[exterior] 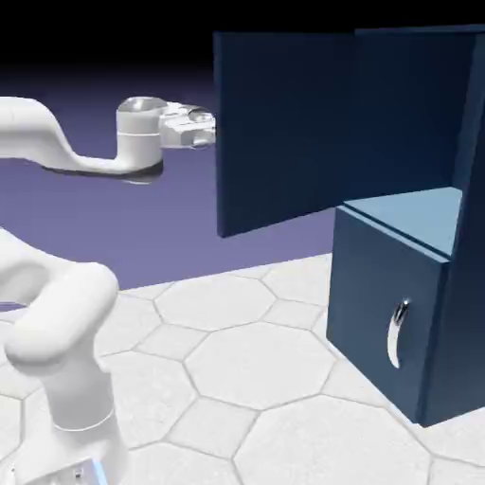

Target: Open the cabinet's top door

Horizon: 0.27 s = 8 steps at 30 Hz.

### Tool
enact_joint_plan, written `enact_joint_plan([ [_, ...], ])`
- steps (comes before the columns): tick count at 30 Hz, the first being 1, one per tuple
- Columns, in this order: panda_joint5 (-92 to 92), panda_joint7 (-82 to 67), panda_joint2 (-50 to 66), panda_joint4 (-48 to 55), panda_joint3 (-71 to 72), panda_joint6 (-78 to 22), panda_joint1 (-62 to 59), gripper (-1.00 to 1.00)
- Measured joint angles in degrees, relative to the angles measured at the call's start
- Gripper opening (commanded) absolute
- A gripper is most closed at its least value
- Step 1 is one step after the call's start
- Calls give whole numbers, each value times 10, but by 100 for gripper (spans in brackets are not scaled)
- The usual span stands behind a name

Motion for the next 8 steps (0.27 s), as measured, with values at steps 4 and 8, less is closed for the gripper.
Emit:
enact_joint_plan([
  [4,32,-14,-4,83,64,-78,-78,-100],
  [8,53,-29,-14,148,106,-132,-139,100],
])
